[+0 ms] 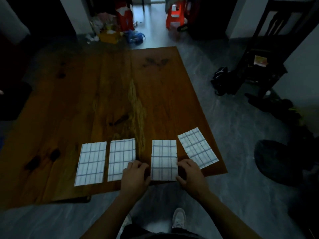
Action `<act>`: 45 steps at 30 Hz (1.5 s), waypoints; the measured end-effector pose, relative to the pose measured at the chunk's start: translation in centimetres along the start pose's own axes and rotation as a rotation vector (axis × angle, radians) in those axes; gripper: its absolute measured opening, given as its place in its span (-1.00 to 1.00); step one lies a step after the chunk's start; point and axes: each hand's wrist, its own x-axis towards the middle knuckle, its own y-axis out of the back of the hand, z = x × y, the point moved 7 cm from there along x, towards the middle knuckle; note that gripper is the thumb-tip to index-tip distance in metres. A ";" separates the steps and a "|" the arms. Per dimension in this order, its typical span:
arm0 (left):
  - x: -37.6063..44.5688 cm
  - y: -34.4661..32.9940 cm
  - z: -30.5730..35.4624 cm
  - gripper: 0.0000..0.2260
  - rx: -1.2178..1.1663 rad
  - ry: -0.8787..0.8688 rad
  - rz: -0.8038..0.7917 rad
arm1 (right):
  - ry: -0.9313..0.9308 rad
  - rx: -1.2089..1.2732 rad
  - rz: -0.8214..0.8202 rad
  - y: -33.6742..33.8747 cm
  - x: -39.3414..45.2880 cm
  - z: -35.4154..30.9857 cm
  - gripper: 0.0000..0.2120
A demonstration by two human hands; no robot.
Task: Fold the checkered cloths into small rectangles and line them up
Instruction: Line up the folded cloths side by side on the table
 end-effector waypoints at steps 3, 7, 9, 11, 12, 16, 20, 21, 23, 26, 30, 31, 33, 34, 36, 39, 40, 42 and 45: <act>-0.4 -0.1 1.4 -0.70 0.031 0.031 -0.010 | 0.102 -0.010 0.015 0.1 -0.2 -0.1 -0.56; -0.4 -0.3 2.3 -0.63 0.070 0.058 -0.045 | 0.091 -0.014 -0.016 -0.1 -0.2 0.2 -0.46; -0.2 -0.7 2.4 -0.59 0.082 0.061 -0.075 | 0.108 -0.028 -0.027 -0.4 0.0 0.1 -0.45; 0.2 -0.9 2.6 -0.57 0.082 0.054 -0.096 | 0.121 -0.025 -0.020 -0.6 0.2 0.0 -0.47; 0.4 -0.9 2.7 -0.56 0.077 0.051 -0.105 | 0.117 -0.028 -0.013 -0.5 0.3 0.0 -0.46; 1.3 -1.3 2.7 -0.45 0.114 0.011 -0.130 | 0.095 -0.131 0.008 -0.8 0.9 -0.1 -0.39; 1.6 -2.2 2.9 -0.42 0.151 -0.034 -0.156 | 0.100 -0.245 -0.050 -1.1 1.3 -0.5 -0.44; 1.6 -2.4 2.9 -0.42 0.148 -0.031 -0.161 | 0.107 -0.258 -0.054 -1.2 1.3 -0.5 -0.46; 1.5 -2.7 2.8 -0.44 0.142 -0.020 -0.162 | 0.112 -0.259 -0.037 -1.1 1.3 -0.6 -0.48; 1.5 -2.8 2.9 -0.45 0.138 0.000 -0.150 | 0.121 -0.267 -0.030 -1.5 1.4 -0.5 -0.48; 1.4 -3.0 2.7 -0.45 0.141 -0.010 -0.138 | 0.154 -0.273 -0.063 -1.9 2.1 -0.8 -0.45; 1.3 -2.9 2.6 -0.45 0.142 -0.013 -0.134 | 0.165 -0.277 -0.063 -1.9 2.3 -0.9 -0.44; 1.1 -3.0 2.4 -0.44 0.144 -0.012 -0.129 | 0.174 -0.280 -0.073 -2.0 2.6 -1.2 -0.41; 1.0 -2.9 2.3 -0.44 0.148 -0.010 -0.125 | 0.180 -0.284 -0.082 -2.0 2.8 -1.4 -0.39; 1.0 -2.9 2.0 -0.44 0.161 -0.006 -0.124 | 0.189 -0.302 -0.096 -2.3 3.1 -1.6 -0.35; 1.0 -2.8 1.5 -0.44 0.173 0.009 -0.124 | 0.190 -0.323 -0.090 -2.5 3.4 -1.9 -0.35; 1.1 -2.8 1.3 -0.44 0.170 0.017 -0.121 | 0.188 -0.325 -0.086 -2.6 3.6 -2.1 -0.35; 1.2 -2.5 1.1 -0.45 0.169 0.022 -0.112 | 0.179 -0.326 -0.088 -2.7 3.9 -2.3 -0.35; 1.5 -2.3 0.9 -0.47 0.155 0.015 -0.115 | 0.183 -0.313 -0.082 -2.7 4.4 -2.6 -0.36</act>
